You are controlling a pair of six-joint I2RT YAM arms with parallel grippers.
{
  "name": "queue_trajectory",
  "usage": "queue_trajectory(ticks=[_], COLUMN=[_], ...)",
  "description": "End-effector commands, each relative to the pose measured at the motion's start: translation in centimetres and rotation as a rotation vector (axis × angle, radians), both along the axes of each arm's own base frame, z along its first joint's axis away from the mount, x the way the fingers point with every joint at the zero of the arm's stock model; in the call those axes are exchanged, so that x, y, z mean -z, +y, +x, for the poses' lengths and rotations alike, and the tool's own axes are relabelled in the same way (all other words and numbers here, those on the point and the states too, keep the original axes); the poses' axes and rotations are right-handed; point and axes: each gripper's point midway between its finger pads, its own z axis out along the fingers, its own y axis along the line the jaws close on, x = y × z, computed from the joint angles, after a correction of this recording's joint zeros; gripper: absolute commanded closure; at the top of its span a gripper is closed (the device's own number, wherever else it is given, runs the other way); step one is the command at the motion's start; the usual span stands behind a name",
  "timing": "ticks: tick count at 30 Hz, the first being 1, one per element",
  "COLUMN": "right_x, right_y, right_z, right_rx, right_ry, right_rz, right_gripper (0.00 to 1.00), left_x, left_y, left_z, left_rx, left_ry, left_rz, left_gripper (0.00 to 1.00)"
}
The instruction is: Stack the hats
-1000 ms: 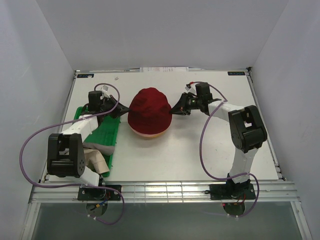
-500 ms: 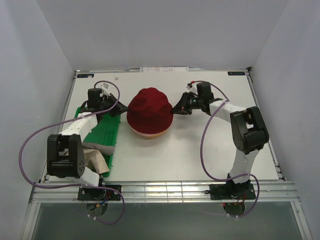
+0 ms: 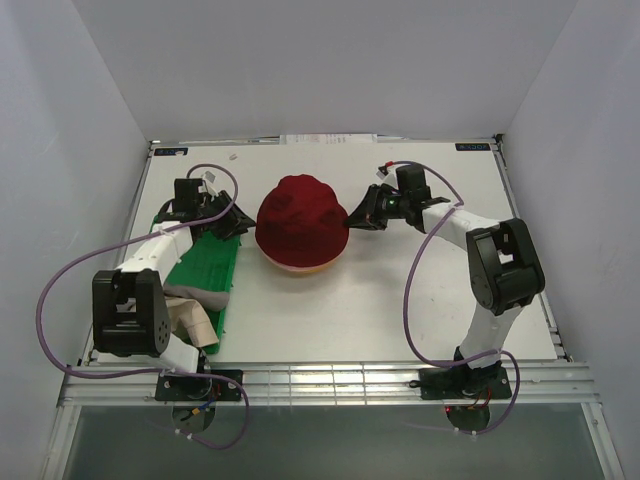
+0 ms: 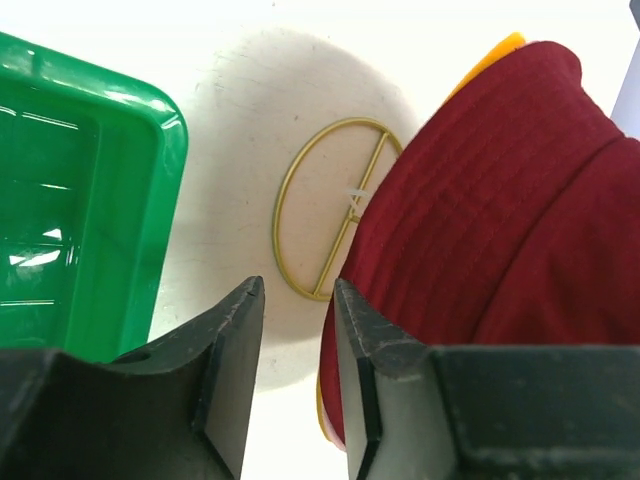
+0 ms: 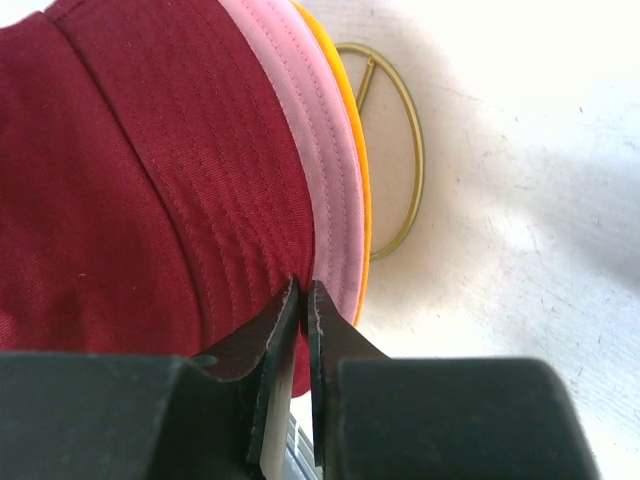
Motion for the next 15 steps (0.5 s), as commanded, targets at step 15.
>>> queue_trajectory(ticks=[15], right_x=[-1.1], right_y=[0.0], right_z=[-1.5], right_rx=[0.006], right_ry=[-0.037], right_rz=[0.043], right_gripper=[0.90], left_x=[-4.5], left_y=[-2.0], left_z=[-6.2], left_rx=[0.030], left_ry=[-0.001], left_rz=[-0.160], left_gripper=[0.49])
